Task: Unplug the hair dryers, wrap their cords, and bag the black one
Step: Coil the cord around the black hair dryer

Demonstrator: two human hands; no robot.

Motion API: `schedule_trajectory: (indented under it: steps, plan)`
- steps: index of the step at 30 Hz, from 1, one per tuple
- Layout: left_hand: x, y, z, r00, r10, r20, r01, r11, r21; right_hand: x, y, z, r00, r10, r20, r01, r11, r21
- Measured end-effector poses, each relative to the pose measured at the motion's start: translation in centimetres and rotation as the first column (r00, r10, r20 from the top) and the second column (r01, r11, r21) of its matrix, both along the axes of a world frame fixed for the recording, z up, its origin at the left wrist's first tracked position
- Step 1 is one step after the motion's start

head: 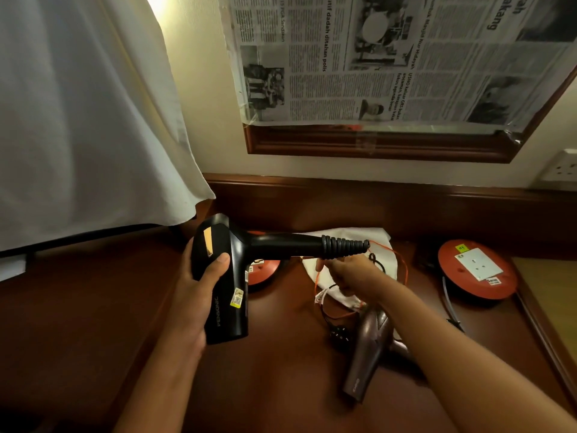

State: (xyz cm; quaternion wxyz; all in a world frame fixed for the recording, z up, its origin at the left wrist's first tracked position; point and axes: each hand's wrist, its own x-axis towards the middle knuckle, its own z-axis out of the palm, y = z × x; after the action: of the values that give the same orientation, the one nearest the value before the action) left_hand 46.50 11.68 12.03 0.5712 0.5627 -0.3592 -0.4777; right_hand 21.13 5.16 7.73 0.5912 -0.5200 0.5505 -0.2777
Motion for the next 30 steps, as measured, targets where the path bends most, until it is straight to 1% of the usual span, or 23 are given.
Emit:
schedule_trajectory:
  steps: [3,5,8,11,13,16,19,21,25,28,30]
  plan:
    - [0.2,0.1,0.2,1.000,-0.028,0.004,0.028,1.000,-0.001,-0.8,-0.9,1.7,0.973,0.064,-0.220,-0.090,0.990,-0.112]
    - [0.4,0.0,0.3,0.998,-0.060,0.025,0.060,0.998,-0.012,-1.4,-2.2,2.5,0.941,0.106,-0.320,-0.178,0.962,-0.206]
    - [0.5,-0.2,0.5,0.991,-0.109,0.072,0.112,0.993,-0.035,-1.8,-3.7,3.4,0.914,0.139,-0.381,-0.247,0.936,-0.250]
    - [0.2,-0.2,0.6,0.985,-0.137,0.106,0.141,0.989,-0.036,-1.8,-4.4,4.5,0.896,0.151,-0.418,-0.304,0.894,-0.329]
    - [0.0,-0.1,0.6,0.985,-0.131,0.115,0.135,0.990,-0.029,-1.9,-4.6,5.2,0.868,0.128,-0.479,-0.339,0.858,-0.386]
    - [0.0,-0.1,0.5,0.985,-0.121,0.126,0.127,0.991,-0.042,-1.9,-4.6,6.2,0.803,0.061,-0.593,-0.387,0.810,-0.441]
    - [-0.1,-0.1,0.4,0.983,-0.120,0.136,0.129,0.990,-0.058,-1.8,-4.2,6.9,0.781,0.011,-0.624,-0.397,0.781,-0.483]
    - [-0.2,-0.2,0.1,0.984,-0.103,0.146,0.113,0.992,-0.062,-1.5,-3.7,7.3,0.784,-0.006,-0.620,-0.399,0.761,-0.512]
    - [-0.8,-0.5,-0.7,0.985,0.006,0.174,0.006,0.997,-0.072,-1.0,-2.7,8.1,0.809,-0.058,-0.584,-0.354,0.746,-0.564]
    - [-1.2,-0.6,-1.3,0.984,0.071,0.163,-0.060,0.996,-0.069,-0.5,-1.8,8.1,0.790,-0.068,-0.609,-0.375,0.732,-0.568]
    - [-1.3,-0.7,-1.4,0.979,0.086,0.186,-0.072,0.994,-0.085,-0.3,-1.2,7.9,0.787,-0.077,-0.612,-0.365,0.742,-0.563]
